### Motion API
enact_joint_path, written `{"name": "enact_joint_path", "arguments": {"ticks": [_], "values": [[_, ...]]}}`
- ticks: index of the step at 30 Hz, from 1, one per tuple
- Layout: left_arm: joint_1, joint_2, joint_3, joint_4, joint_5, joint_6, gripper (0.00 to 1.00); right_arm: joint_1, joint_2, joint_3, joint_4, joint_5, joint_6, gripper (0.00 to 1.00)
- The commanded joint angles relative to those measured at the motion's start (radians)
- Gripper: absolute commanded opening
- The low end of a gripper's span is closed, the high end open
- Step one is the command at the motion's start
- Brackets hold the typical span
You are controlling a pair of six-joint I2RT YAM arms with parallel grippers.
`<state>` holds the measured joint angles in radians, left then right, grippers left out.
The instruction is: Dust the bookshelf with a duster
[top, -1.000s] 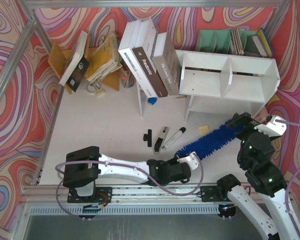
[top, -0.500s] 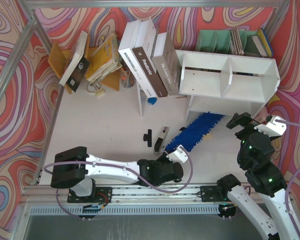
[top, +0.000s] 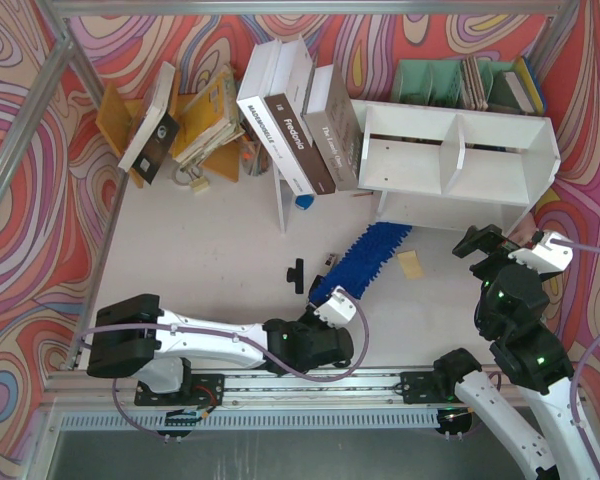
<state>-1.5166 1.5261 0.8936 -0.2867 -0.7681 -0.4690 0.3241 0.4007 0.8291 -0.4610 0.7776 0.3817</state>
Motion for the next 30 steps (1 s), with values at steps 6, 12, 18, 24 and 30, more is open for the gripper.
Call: {"name": "enact_joint_path", "arguments": {"ticks": [6,12,18,24,30], "values": [[0.006,0.05,0.107,0.122,0.003,0.124,0.0,-0.001,0.0,-0.012,0.029,0.014,-0.015,0.99],[0.006,0.14,0.21,0.201,0.083,0.276,0.0,0.0,-0.006,-0.012,0.027,0.015,-0.014,0.99],[0.006,0.257,0.34,0.225,0.145,0.362,0.0,0.0,-0.006,-0.013,0.027,0.014,-0.015,0.99],[0.014,0.265,0.334,0.228,0.158,0.351,0.0,-0.001,-0.009,-0.015,0.031,0.014,-0.018,0.99],[0.027,0.177,0.221,0.23,0.096,0.275,0.0,0.0,0.006,-0.013,0.031,0.009,-0.014,0.99]]}}
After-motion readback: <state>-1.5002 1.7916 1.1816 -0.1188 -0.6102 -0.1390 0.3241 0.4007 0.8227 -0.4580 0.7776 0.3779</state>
